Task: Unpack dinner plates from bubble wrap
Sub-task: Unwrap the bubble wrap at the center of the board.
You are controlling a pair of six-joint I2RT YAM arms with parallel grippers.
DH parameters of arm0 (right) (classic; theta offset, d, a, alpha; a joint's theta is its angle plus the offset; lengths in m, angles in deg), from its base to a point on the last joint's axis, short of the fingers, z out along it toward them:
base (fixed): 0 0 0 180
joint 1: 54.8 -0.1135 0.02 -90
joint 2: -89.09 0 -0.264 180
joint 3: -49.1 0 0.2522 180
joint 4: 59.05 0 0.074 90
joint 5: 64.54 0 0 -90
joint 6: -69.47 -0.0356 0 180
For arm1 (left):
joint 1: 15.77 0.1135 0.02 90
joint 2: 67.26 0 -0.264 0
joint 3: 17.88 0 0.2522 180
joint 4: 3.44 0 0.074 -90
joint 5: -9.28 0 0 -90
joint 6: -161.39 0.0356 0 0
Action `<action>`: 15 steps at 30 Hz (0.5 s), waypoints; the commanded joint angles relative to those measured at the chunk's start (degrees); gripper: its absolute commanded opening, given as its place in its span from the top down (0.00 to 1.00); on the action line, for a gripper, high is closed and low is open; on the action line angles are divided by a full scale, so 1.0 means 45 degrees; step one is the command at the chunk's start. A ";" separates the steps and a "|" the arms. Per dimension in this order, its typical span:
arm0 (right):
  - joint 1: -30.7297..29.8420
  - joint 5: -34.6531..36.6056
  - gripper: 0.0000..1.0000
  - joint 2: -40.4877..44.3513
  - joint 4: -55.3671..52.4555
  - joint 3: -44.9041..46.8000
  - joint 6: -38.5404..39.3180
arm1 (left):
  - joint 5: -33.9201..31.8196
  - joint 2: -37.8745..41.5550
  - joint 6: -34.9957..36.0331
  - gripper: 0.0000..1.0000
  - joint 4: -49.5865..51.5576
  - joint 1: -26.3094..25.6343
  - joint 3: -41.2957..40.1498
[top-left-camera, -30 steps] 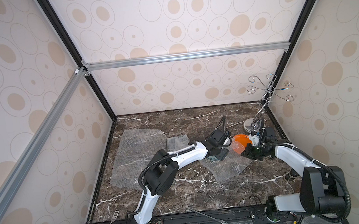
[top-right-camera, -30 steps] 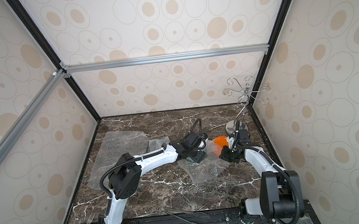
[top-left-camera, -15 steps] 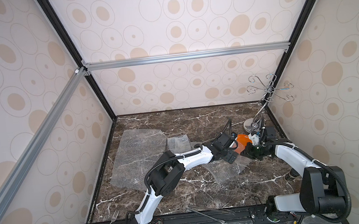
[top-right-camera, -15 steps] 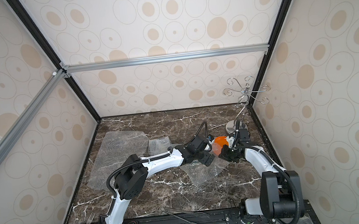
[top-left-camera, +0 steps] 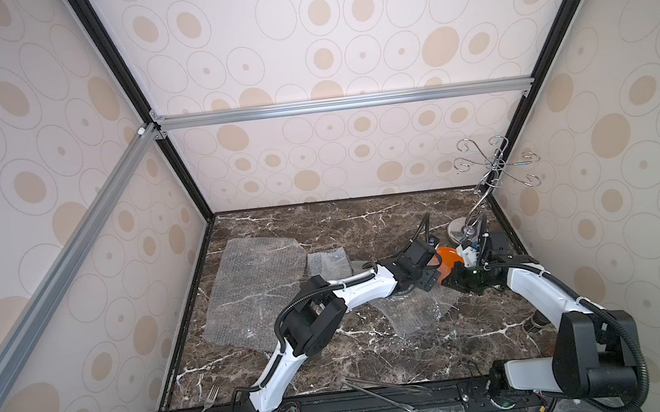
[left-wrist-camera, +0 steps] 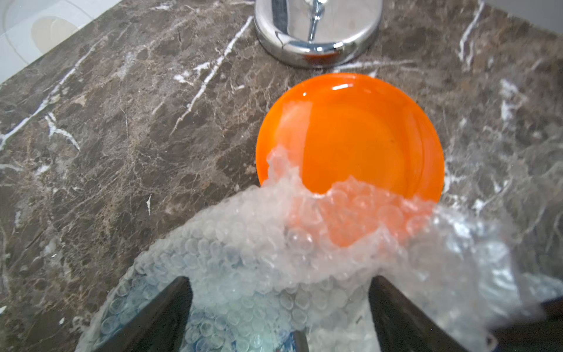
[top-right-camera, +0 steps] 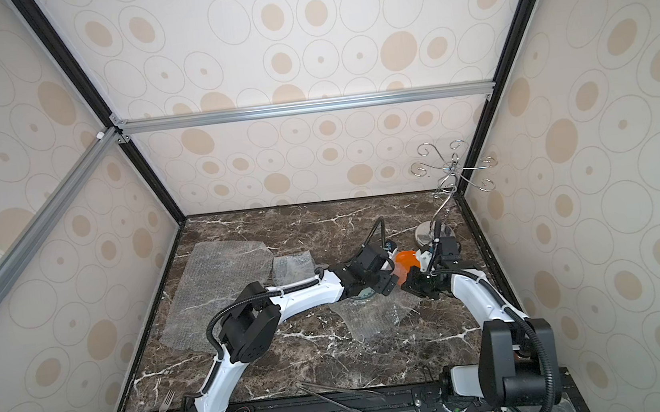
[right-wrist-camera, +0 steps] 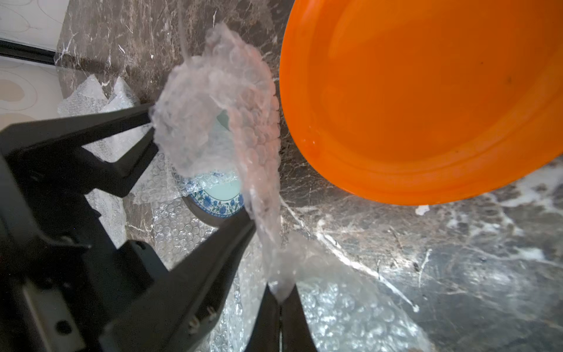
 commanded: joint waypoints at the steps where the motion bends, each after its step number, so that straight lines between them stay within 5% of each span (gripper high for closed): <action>1: -0.0072 -0.0126 1.00 0.0297 -0.0408 -0.0061 -0.0026 | -0.0307 -0.0455 0.0147 0.18 0.0004 0.0027 0.0660; 9: -0.0075 -0.0184 1.00 0.0378 -0.0389 -0.0040 -0.0017 | -0.0090 -0.0745 0.0110 0.45 -0.0030 0.0251 0.0730; 15: -0.0067 -0.0197 1.00 0.0378 -0.0388 -0.0001 -0.0046 | 0.0077 -0.0779 0.0203 0.83 0.0094 0.0462 0.0904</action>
